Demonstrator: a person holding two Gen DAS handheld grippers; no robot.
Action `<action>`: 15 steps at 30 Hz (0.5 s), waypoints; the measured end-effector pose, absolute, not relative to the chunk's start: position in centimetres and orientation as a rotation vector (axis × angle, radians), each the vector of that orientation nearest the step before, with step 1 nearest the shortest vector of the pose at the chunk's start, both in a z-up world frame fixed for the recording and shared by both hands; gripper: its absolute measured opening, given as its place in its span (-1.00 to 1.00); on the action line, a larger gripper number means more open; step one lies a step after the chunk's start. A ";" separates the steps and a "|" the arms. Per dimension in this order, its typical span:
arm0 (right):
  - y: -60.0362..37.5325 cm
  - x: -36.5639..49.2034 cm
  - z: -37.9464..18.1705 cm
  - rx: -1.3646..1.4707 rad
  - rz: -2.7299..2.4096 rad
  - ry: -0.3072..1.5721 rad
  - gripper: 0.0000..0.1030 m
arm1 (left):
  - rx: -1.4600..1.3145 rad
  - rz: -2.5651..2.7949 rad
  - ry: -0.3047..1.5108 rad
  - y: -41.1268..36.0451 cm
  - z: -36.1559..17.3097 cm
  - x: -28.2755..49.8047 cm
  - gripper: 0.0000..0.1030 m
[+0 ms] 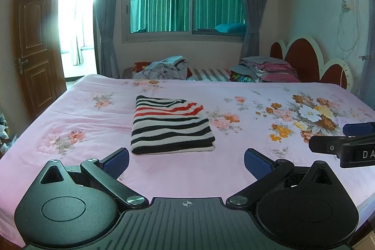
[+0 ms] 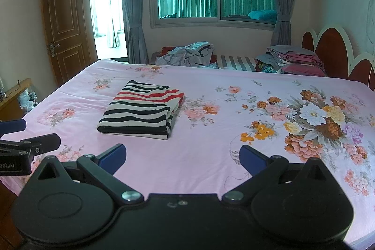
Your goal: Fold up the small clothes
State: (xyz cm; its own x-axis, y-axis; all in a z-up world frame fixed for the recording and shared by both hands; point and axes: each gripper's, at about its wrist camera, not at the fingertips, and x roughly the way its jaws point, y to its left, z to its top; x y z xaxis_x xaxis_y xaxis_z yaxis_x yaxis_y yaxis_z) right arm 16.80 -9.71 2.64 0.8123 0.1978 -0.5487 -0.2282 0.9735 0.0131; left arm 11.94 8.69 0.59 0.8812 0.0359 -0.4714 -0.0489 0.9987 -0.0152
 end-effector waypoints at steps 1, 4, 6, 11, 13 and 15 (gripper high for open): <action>-9.7 16.8 2.7 -0.055 0.228 0.580 0.99 | -0.026 0.045 0.489 8.7 0.6 12.0 1.00; -9.7 16.8 2.6 -0.054 0.228 0.580 0.99 | -0.028 0.047 0.487 8.6 0.6 12.0 1.00; -9.7 16.8 2.6 -0.055 0.226 0.581 0.99 | -0.026 0.051 0.484 8.6 0.7 12.0 1.00; -9.7 16.8 2.6 -0.052 0.228 0.580 0.99 | -0.028 0.054 0.482 8.6 0.7 12.0 1.00; -9.7 16.9 2.6 -0.053 0.228 0.581 0.99 | -0.030 0.055 0.484 8.6 0.7 12.0 1.00; -9.7 16.9 2.6 -0.052 0.231 0.580 0.99 | -0.032 0.057 0.486 8.7 0.6 12.0 1.00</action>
